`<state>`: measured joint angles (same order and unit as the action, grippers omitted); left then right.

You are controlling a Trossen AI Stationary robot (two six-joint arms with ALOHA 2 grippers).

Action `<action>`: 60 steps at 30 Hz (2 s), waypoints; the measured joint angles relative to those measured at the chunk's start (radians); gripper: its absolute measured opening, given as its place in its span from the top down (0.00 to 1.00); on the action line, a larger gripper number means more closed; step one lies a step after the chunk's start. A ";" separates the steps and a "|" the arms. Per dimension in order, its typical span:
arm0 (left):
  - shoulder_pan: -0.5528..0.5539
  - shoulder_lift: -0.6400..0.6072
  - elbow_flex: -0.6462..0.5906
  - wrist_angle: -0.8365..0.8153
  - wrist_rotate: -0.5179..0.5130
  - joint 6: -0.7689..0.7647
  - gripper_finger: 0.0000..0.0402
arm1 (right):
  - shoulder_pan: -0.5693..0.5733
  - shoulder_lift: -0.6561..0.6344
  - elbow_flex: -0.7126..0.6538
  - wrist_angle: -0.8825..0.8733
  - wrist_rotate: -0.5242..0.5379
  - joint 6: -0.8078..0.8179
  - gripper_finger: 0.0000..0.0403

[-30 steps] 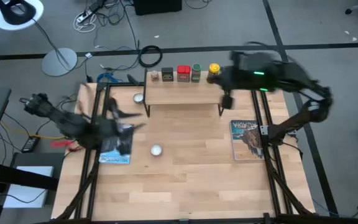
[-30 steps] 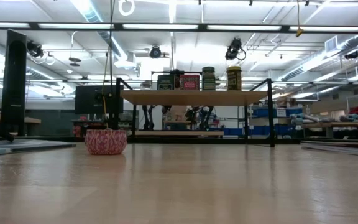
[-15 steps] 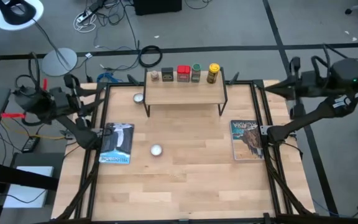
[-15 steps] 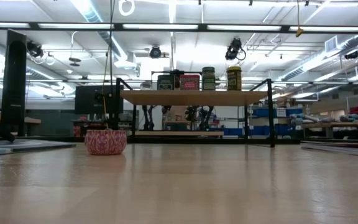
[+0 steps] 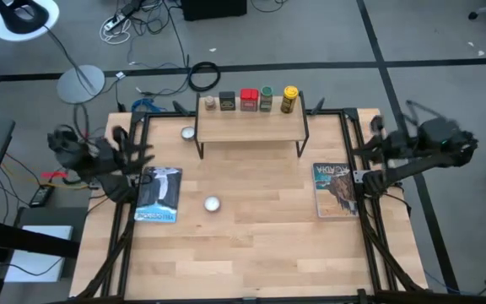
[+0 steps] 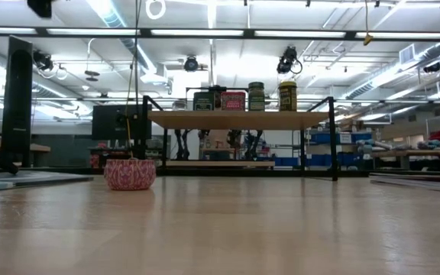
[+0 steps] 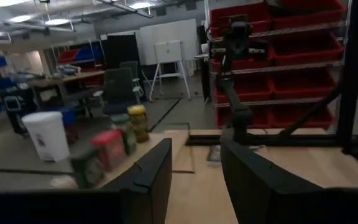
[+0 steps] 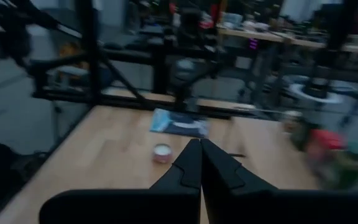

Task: Shelf spices
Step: Return to Home Position

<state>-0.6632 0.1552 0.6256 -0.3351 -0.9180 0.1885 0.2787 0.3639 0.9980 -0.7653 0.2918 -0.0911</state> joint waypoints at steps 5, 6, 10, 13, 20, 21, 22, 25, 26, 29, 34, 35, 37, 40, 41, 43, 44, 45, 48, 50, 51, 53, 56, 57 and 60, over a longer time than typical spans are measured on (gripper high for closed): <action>0.000 -0.036 -0.254 0.255 0.004 -0.043 0.67 | 0.000 -0.082 -0.275 0.247 -0.131 0.047 1.00; 0.000 -0.035 -0.300 0.310 0.005 -0.052 0.67 | 0.000 -0.089 -0.326 0.302 -0.155 0.061 1.00; 0.000 -0.030 -0.460 0.548 0.048 -0.064 0.67 | 0.000 -0.090 -0.513 0.517 -0.198 0.098 1.00; 0.000 -0.031 -0.550 0.705 0.080 -0.064 0.67 | 0.000 -0.082 -0.636 0.675 -0.199 0.099 1.00; 0.021 -0.022 -0.617 0.704 0.082 -0.118 0.68 | 0.000 -0.059 -0.879 1.066 -0.198 0.057 1.00; 0.028 -0.016 -0.617 0.693 0.082 -0.117 0.68 | 0.000 -0.058 -0.901 1.102 -0.191 0.044 1.00; 0.035 -0.012 -0.617 0.692 0.082 -0.113 0.68 | -0.001 -0.058 -0.921 1.127 -0.184 0.037 1.00; 0.062 0.005 -0.617 0.689 0.082 -0.091 0.68 | -0.013 -0.058 -0.958 1.150 -0.158 0.037 1.00; 0.072 0.009 -0.617 0.678 0.082 -0.091 0.68 | -0.021 -0.058 -0.968 1.150 -0.156 0.044 1.00; 0.107 0.015 -0.617 0.643 0.101 -0.108 0.68 | -0.051 -0.055 -0.988 1.145 -0.159 0.063 1.00; 0.177 0.015 -0.617 0.610 0.150 -0.140 0.68 | -0.124 -0.046 -0.988 1.124 -0.245 0.069 1.00; 0.192 0.015 -0.617 0.605 0.159 -0.141 0.69 | -0.142 -0.046 -0.988 1.124 -0.268 0.065 1.00; 0.222 0.015 -0.617 0.585 0.172 -0.141 0.71 | -0.181 -0.046 -0.988 1.124 -0.314 0.048 1.00; 0.258 0.015 -0.617 0.553 0.172 -0.139 0.75 | -0.246 -0.046 -0.988 1.116 -0.347 0.030 1.00; 0.269 0.015 -0.617 0.544 0.172 -0.139 0.77 | -0.267 -0.046 -0.988 1.105 -0.354 0.030 1.00; 0.287 0.015 -0.617 0.533 0.173 -0.139 0.80 | -0.306 -0.046 -0.988 1.091 -0.377 0.036 1.00; 0.292 0.015 -0.617 0.532 0.176 -0.140 0.81 | -0.323 -0.046 -0.988 1.077 -0.391 0.041 1.00; 0.297 0.015 -0.617 0.525 0.177 -0.140 0.83 | -0.337 -0.046 -0.988 1.066 -0.409 0.046 1.00; 0.308 0.015 -0.617 0.500 0.179 -0.139 0.85 | -0.370 -0.046 -0.988 1.030 -0.450 0.051 1.00; 0.319 0.015 -0.617 0.465 0.172 -0.141 0.87 | -0.386 -0.046 -0.988 1.025 -0.453 0.051 1.00; 0.324 0.015 -0.617 0.439 0.167 -0.147 0.87 | -0.392 -0.046 -0.988 1.025 -0.453 0.049 1.00; 0.335 0.015 -0.617 0.402 0.154 -0.170 0.87 | -0.401 -0.046 -0.988 1.025 -0.453 0.049 1.00; 0.345 0.022 -0.617 0.401 0.142 -0.176 0.87 | -0.407 -0.046 -0.988 1.024 -0.453 0.070 0.99; 0.345 0.022 -0.617 0.401 0.141 -0.176 0.87 | -0.407 -0.046 -0.988 1.020 -0.453 0.083 0.99; 0.345 0.022 -0.618 0.399 0.128 -0.175 0.87 | -0.407 -0.046 -0.988 1.003 -0.453 0.135 0.99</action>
<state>-0.3180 0.1776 0.0078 0.0643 -0.7897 0.0132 -0.1280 0.3183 0.0097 0.2377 -0.1612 0.0442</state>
